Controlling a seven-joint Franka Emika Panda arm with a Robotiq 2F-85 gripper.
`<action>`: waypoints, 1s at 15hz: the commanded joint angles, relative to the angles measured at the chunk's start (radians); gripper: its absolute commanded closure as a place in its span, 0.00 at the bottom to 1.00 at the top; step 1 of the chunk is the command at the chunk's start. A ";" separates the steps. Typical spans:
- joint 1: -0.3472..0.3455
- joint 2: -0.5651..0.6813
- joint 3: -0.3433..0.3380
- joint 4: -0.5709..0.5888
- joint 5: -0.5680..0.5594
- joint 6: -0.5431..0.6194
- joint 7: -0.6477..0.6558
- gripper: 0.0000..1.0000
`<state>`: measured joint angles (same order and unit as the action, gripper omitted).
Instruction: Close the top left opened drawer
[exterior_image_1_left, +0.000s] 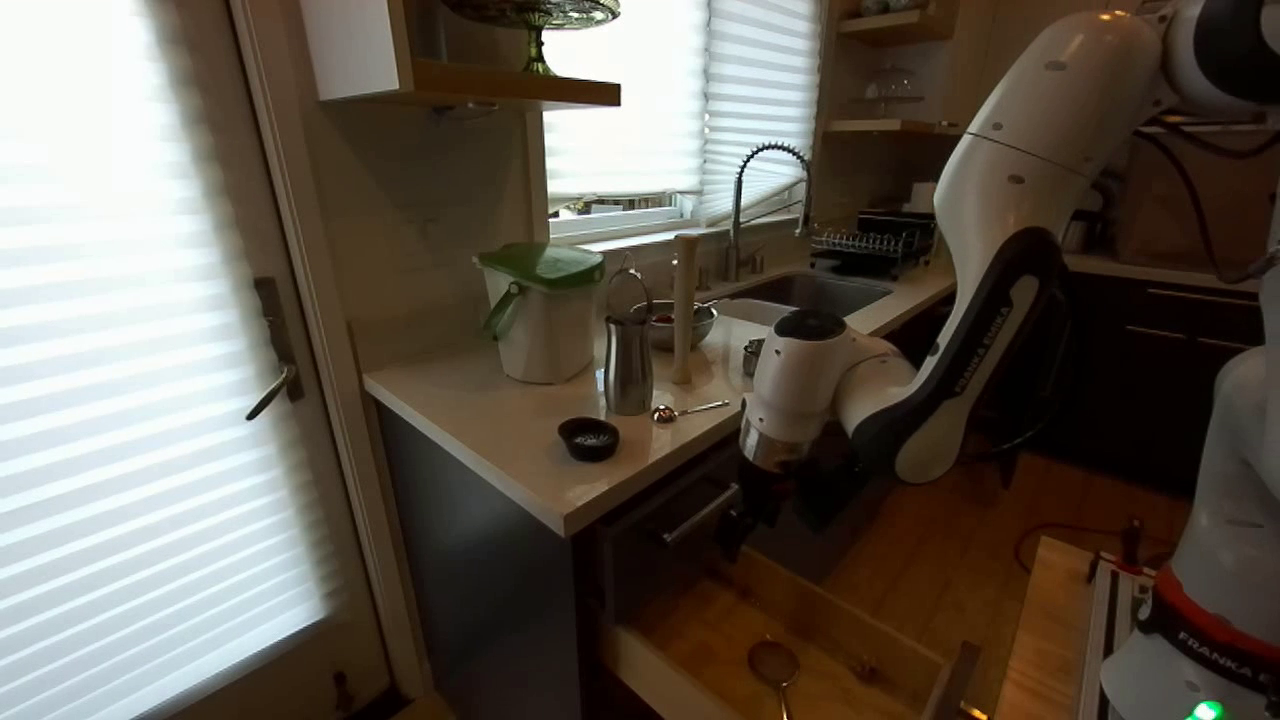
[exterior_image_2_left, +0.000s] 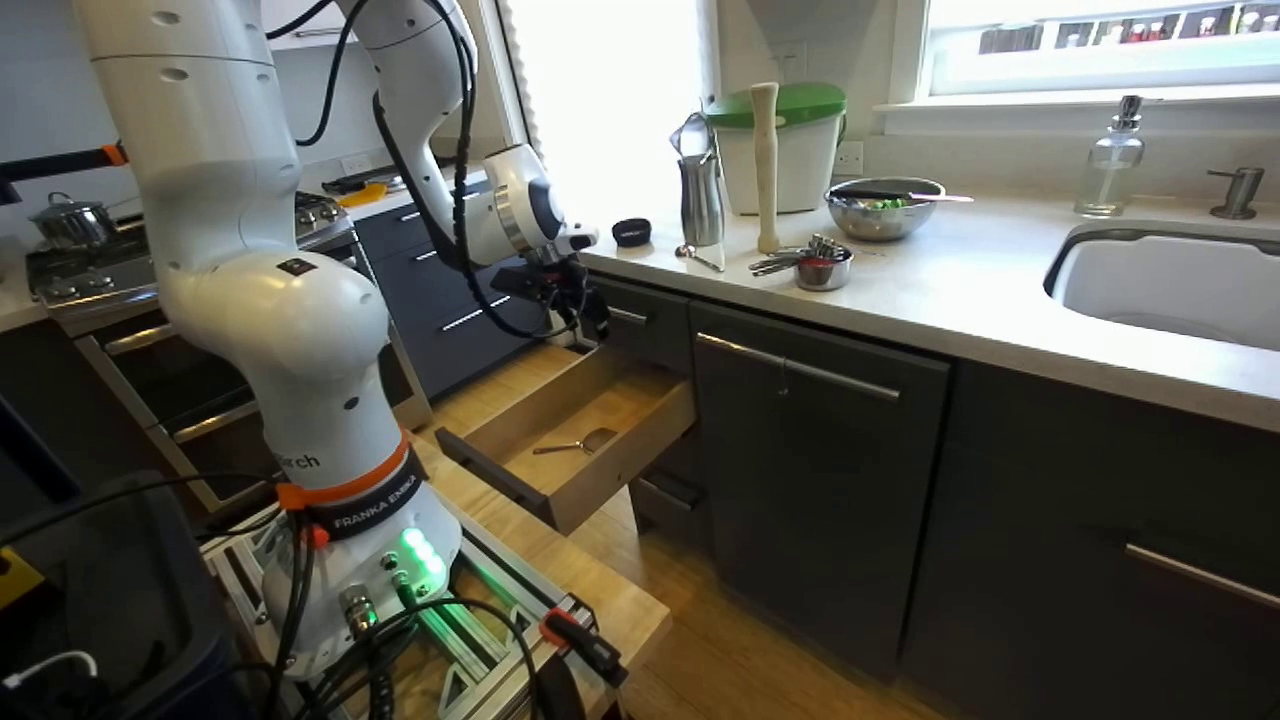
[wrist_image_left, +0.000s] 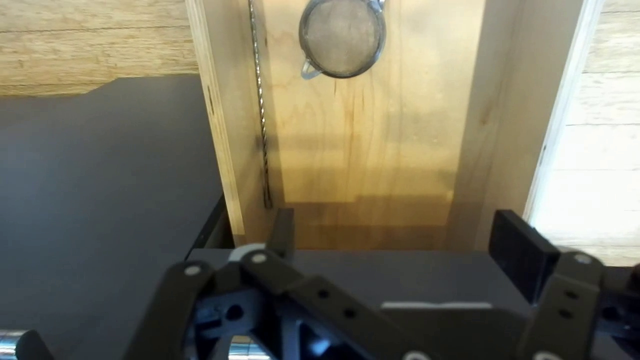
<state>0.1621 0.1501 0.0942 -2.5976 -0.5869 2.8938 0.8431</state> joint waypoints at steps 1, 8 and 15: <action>0.005 0.028 0.005 0.020 0.005 0.017 0.009 0.00; 0.032 0.125 -0.041 0.144 -0.063 0.087 0.057 0.00; 0.085 0.192 -0.152 0.235 -0.141 0.091 0.136 0.00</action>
<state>0.2098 0.3046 0.0042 -2.4065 -0.6644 2.9616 0.9076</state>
